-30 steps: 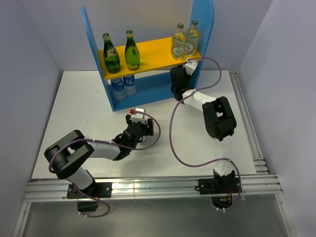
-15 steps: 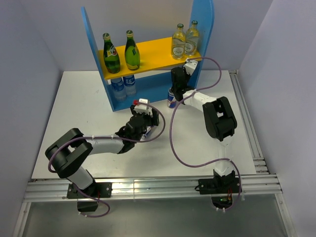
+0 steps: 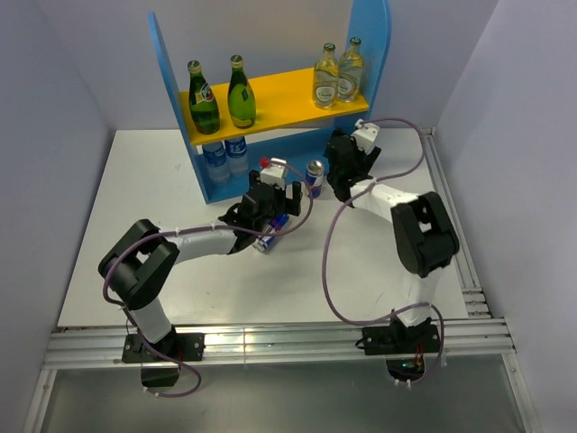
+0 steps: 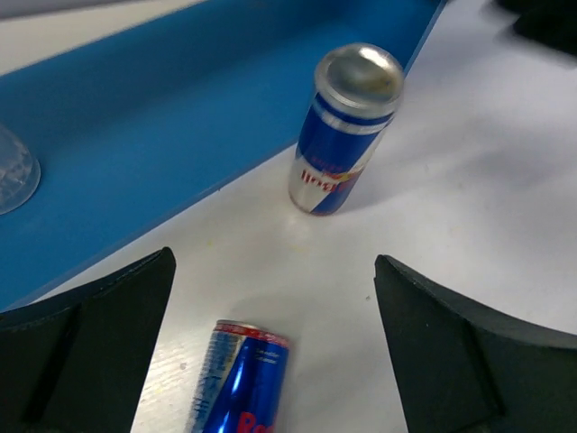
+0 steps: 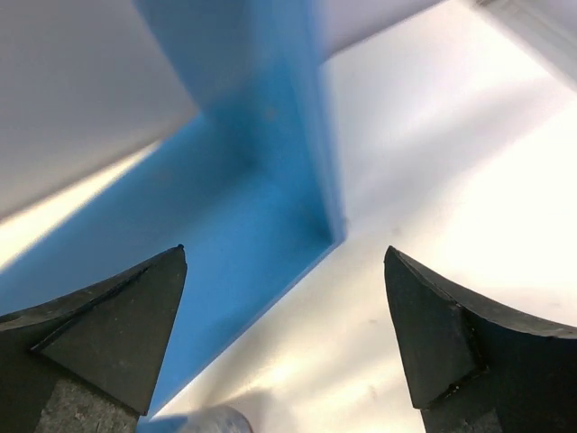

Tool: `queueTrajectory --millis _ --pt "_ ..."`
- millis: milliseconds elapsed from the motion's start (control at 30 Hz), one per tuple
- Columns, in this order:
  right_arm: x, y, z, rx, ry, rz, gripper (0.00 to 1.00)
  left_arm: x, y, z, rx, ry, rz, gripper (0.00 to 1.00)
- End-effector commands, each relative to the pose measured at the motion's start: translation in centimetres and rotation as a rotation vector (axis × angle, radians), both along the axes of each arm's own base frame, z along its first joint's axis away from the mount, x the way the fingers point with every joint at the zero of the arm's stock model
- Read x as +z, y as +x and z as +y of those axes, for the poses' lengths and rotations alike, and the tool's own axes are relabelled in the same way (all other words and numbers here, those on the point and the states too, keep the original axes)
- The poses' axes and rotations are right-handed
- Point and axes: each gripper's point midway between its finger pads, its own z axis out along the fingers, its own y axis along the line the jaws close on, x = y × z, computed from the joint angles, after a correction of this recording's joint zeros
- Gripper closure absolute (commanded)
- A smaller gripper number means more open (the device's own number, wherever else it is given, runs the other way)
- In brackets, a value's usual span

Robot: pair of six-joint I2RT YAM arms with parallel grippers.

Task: Place and organize the beverage onto the shelf

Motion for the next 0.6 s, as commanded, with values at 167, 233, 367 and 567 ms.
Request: queueTrajectory --millis 167,233,367,567 --pt "7.1 -6.1 -4.5 -0.122 0.14 -0.152 0.02 -4.6 -0.4 0.6 -0.105 0.199 0.225 0.01" --pt "6.7 -7.6 -4.9 -0.121 0.16 -0.142 0.02 -5.6 -1.0 1.0 -0.116 0.219 0.266 0.01" --pt "6.0 -12.0 -5.9 -0.111 0.22 -0.155 0.02 -7.7 -2.2 1.1 -0.174 0.243 0.351 0.01" --pt "5.9 -16.1 -7.0 -0.09 0.25 -0.175 0.02 -10.5 -2.7 0.9 -0.208 0.299 0.441 0.02"
